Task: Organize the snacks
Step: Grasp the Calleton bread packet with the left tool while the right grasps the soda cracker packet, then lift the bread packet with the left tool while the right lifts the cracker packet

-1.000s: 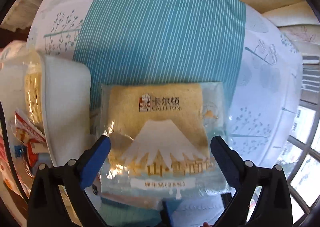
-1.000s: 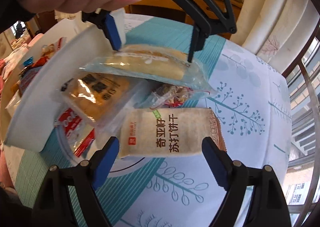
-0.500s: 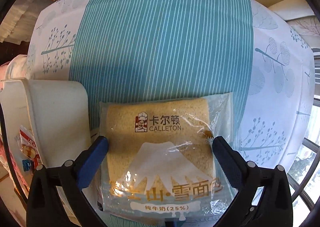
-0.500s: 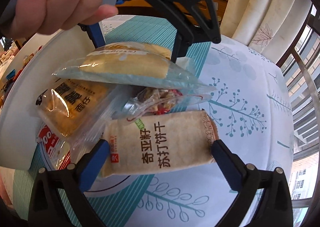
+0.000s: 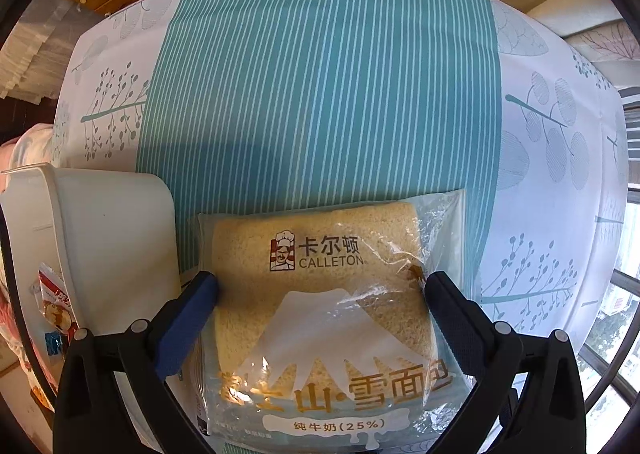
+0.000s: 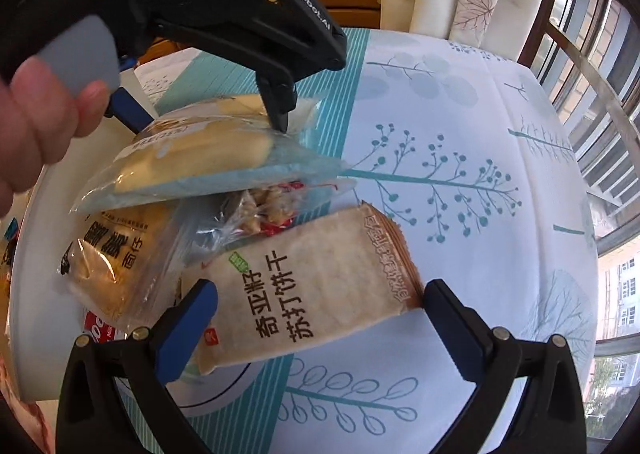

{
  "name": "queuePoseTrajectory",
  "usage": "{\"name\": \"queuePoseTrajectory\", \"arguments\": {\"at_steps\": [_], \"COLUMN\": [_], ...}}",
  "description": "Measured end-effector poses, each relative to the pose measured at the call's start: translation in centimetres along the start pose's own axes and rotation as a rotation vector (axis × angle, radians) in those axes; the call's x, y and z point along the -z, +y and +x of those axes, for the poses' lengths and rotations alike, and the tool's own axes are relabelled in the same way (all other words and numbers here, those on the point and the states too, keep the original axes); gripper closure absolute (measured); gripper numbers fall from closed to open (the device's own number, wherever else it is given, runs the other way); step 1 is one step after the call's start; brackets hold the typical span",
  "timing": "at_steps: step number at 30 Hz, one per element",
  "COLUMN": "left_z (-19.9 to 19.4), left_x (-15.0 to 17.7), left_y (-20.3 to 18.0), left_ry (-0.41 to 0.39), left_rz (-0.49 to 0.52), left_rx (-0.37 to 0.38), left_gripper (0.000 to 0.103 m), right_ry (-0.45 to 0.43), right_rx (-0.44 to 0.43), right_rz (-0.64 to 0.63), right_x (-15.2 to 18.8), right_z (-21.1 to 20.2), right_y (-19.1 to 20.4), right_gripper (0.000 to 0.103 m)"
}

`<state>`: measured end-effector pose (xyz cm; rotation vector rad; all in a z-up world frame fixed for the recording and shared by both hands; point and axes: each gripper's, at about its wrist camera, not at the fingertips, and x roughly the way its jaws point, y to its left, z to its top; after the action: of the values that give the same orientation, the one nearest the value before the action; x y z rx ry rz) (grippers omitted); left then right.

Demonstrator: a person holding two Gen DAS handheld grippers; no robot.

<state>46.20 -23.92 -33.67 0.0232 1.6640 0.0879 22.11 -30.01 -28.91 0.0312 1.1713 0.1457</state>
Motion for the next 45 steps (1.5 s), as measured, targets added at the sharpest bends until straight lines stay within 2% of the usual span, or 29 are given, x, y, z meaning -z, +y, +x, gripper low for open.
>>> {"name": "queuePoseTrajectory", "arguments": {"at_steps": [10,17,19,24,27,29,34,38,40,42,44,45], "left_z": [-0.6,-1.4,-1.8,-3.3,-3.7,-4.0,-5.0,-5.6,-5.9,-6.2,-6.2,-6.3], "left_x": [1.0,1.8,2.0,2.4,2.8,3.0,4.1,5.3,5.7,6.5,6.8,7.1], "left_y": [0.4,0.8,0.8,0.9,1.0,1.3,2.7,3.8,4.3,4.8,5.0,5.2], "left_ry": [-0.029,-0.037,-0.041,-0.059,-0.060,-0.060,-0.035,-0.004,0.016,0.038,0.054,0.062], "left_rz": [0.030,0.039,0.042,0.058,0.053,0.043,-0.009,-0.069,-0.097,-0.121,-0.138,-0.146], "left_rx": [0.027,0.057,0.067,0.117,0.130,0.147,0.208,0.255,0.279,0.304,0.324,0.334], "left_gripper": [0.005,0.011,0.016,0.050,0.056,0.058,0.060,0.060,0.057,0.048,0.045,0.043], "right_ry": [0.039,0.051,0.060,0.082,0.094,0.077,0.085,0.102,0.104,0.098,0.096,0.093], "right_rx": [0.040,0.091,0.094,0.074,0.066,0.076,0.055,0.023,0.012,0.007,-0.011,-0.022], "right_rz": [0.159,0.186,0.183,0.182,0.177,0.183,0.197,0.225,0.236,0.251,0.268,0.278], "right_x": [-2.5,-4.0,-4.3,-4.0,-4.1,-3.9,-4.0,-3.8,-3.6,-3.5,-3.6,-3.5], "right_z": [1.6,2.6,2.8,2.4,2.4,1.4,0.8,0.6,0.5,0.4,-0.1,-0.3], "right_y": [-1.1,-0.9,-0.9,-0.9,-1.0,-1.4,-3.4,-4.5,-4.7,-5.3,-6.1,-6.6], "right_gripper": [0.000,0.000,0.001,0.008,0.010,0.025,0.046,0.054,0.056,0.062,0.071,0.072]}}
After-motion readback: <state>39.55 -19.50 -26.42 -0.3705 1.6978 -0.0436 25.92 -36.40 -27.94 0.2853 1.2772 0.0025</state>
